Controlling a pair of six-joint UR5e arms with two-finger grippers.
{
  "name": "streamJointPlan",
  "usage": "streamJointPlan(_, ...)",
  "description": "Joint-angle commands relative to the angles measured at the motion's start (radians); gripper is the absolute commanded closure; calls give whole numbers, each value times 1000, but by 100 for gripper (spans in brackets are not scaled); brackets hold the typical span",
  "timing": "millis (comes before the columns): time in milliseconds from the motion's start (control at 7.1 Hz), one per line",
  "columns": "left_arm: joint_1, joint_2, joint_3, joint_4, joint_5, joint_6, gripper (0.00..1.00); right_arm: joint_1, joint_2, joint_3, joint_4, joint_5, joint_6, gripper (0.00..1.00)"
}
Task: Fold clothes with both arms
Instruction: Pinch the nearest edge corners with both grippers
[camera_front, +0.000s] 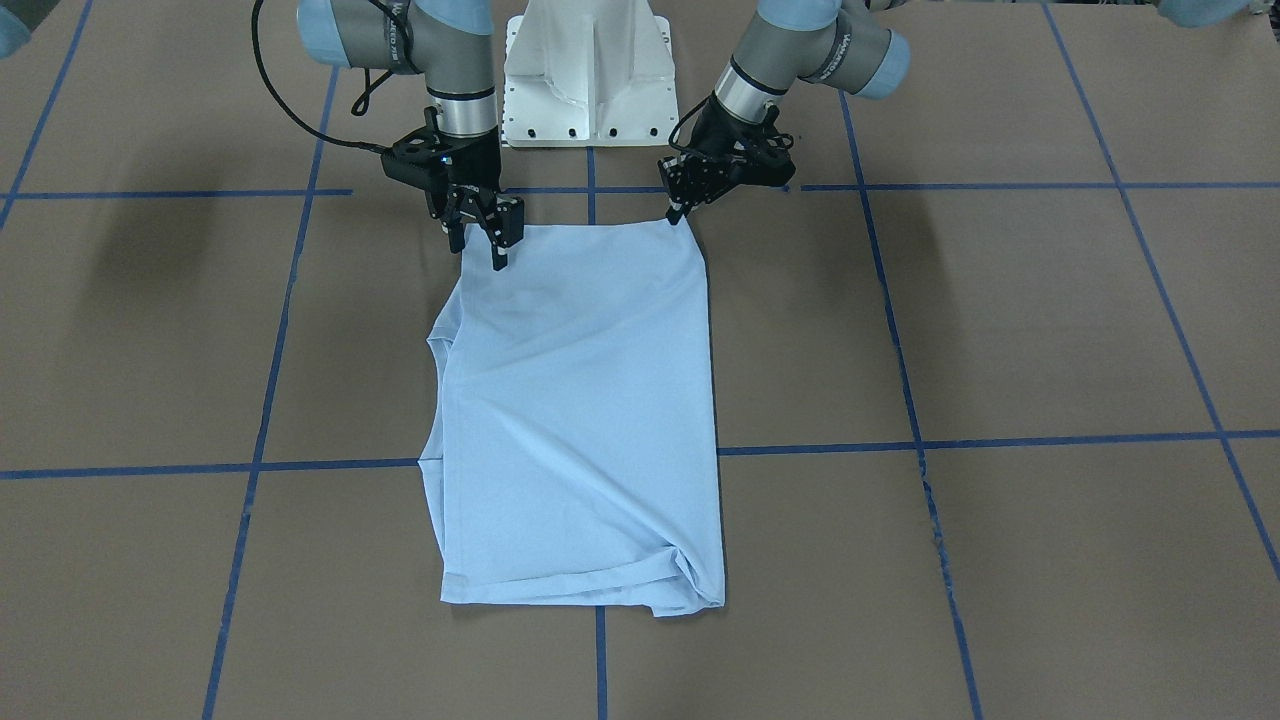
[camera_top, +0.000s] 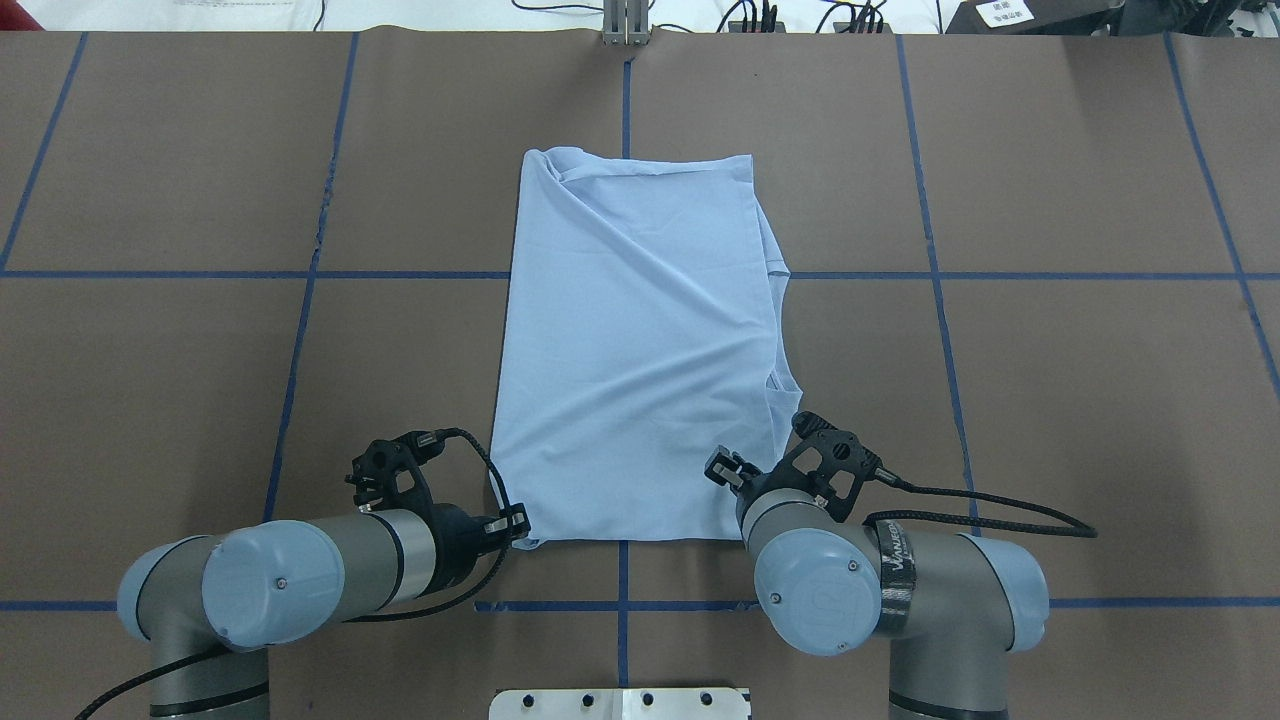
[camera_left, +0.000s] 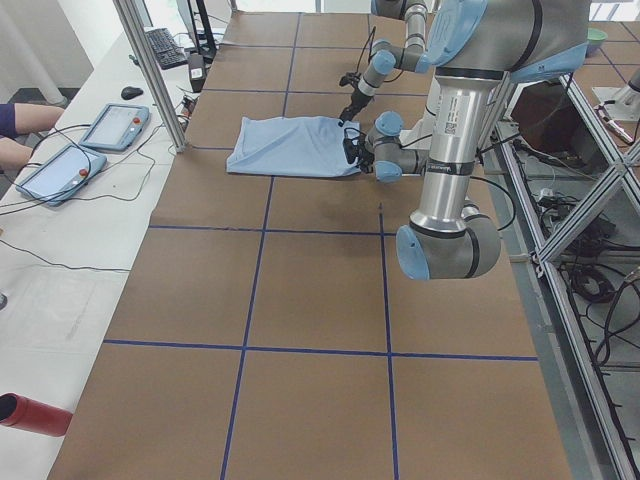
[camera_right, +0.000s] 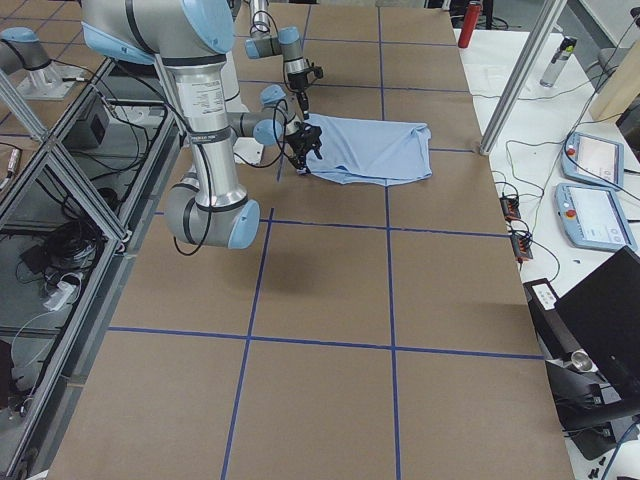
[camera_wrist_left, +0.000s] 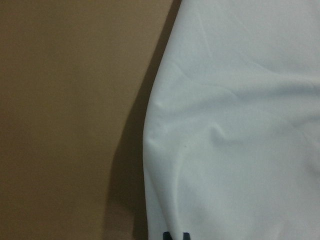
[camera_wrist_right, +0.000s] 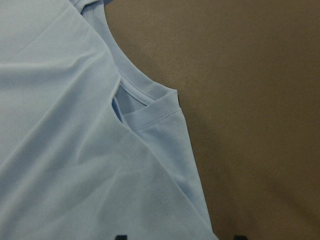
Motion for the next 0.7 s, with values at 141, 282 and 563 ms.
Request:
streamJointPlan(141, 0, 1, 0, 0, -1, 0, 100, 2, -1, -12, -3, -2, -11, 23)
streamJointPlan(282, 0, 1, 0, 0, 1, 0, 100, 2, -1, -14, -1, -4, -11, 24)
streamJointPlan(563, 0, 1, 0, 0, 1, 0, 100, 8, 1, -35, 3, -6, -12, 25)
